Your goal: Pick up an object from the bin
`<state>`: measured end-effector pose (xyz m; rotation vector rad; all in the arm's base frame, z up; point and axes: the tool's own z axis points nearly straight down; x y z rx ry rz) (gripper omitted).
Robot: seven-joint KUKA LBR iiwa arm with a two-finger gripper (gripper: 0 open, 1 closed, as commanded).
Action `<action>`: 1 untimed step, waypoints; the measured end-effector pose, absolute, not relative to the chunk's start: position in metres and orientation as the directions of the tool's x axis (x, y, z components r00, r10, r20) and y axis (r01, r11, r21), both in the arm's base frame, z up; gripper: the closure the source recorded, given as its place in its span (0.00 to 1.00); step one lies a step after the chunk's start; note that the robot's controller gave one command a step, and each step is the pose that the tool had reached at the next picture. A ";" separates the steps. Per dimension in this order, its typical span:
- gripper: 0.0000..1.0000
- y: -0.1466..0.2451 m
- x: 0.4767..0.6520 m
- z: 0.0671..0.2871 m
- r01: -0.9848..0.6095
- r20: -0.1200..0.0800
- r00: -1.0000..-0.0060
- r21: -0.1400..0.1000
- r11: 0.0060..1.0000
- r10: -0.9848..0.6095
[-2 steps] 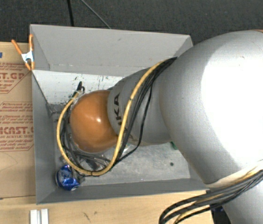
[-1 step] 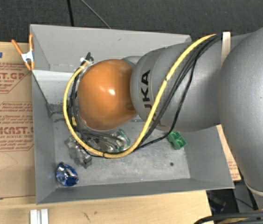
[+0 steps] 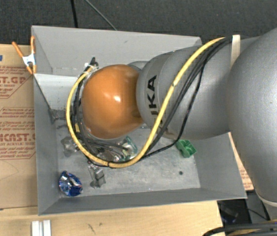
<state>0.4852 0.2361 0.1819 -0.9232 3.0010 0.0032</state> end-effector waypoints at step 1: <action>0.00 0.241 0.482 0.077 -0.841 0.002 -0.541 0.003 0.541 -0.841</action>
Offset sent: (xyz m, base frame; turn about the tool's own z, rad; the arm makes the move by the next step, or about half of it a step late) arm -0.0020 0.0043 -0.1024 -0.4025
